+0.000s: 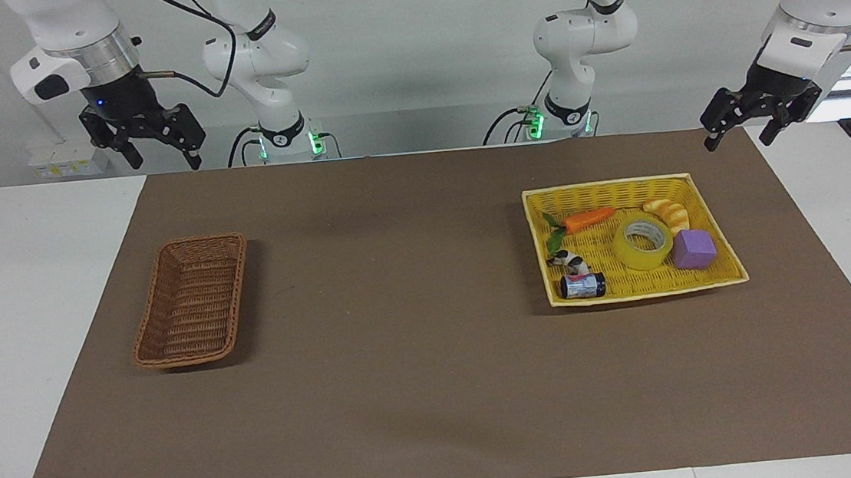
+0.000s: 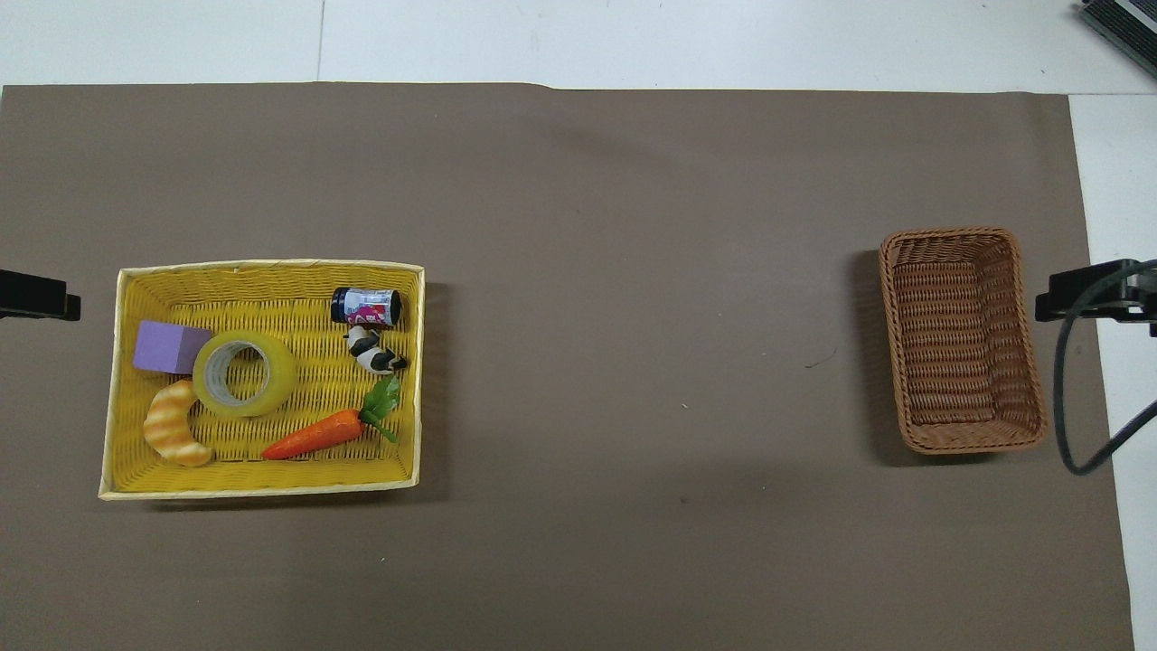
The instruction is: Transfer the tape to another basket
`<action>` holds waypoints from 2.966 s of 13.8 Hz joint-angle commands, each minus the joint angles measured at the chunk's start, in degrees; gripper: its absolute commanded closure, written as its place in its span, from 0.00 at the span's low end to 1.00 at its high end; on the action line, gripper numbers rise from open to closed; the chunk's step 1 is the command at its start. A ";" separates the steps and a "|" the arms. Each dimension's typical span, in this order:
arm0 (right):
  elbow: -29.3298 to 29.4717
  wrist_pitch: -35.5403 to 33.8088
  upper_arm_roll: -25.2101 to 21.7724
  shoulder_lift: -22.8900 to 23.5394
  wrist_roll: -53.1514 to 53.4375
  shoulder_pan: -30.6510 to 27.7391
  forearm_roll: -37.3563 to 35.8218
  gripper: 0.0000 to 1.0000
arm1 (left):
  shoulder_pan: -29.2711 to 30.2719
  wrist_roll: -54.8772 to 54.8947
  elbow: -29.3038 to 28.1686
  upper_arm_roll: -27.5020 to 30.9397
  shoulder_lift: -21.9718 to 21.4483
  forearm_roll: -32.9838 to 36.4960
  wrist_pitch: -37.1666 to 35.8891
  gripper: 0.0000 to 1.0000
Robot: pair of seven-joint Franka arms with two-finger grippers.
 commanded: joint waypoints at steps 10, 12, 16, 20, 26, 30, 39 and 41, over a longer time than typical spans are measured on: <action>-0.25 -0.38 0.12 -0.61 0.55 -0.37 0.95 0.00 | -0.85 -0.17 -15.52 -0.01 -3.27 1.02 10.81 0.00; -0.25 -0.38 0.12 -0.61 0.55 -0.46 0.95 0.00 | -1.99 0.18 -18.24 0.08 -2.22 1.02 15.37 0.00; -0.25 -0.38 0.03 -0.61 0.55 -0.37 0.95 0.00 | -0.68 -0.08 -23.61 0.17 -0.20 0.84 20.92 0.00; -0.25 -0.38 0.12 -0.61 0.55 -0.37 0.95 0.00 | 0.12 -0.70 -24.85 0.17 7.52 0.84 26.98 0.00; -0.25 -0.38 0.12 -0.61 0.55 -0.46 0.95 0.00 | 0.38 -0.44 -34.77 0.26 10.79 0.75 40.43 0.70; -0.25 -0.38 0.03 -0.61 0.55 -0.37 0.95 0.00 | 0.12 -0.70 -32.33 0.26 10.88 0.84 36.69 1.00; -0.25 -0.29 0.03 -0.61 0.55 -0.37 0.95 0.00 | -0.32 -1.84 -25.12 0.08 8.86 0.84 24.73 1.00; -0.25 -0.38 0.03 -0.61 0.55 -0.46 0.95 0.00 | -1.28 -4.29 -25.55 0.08 8.34 0.84 23.66 1.00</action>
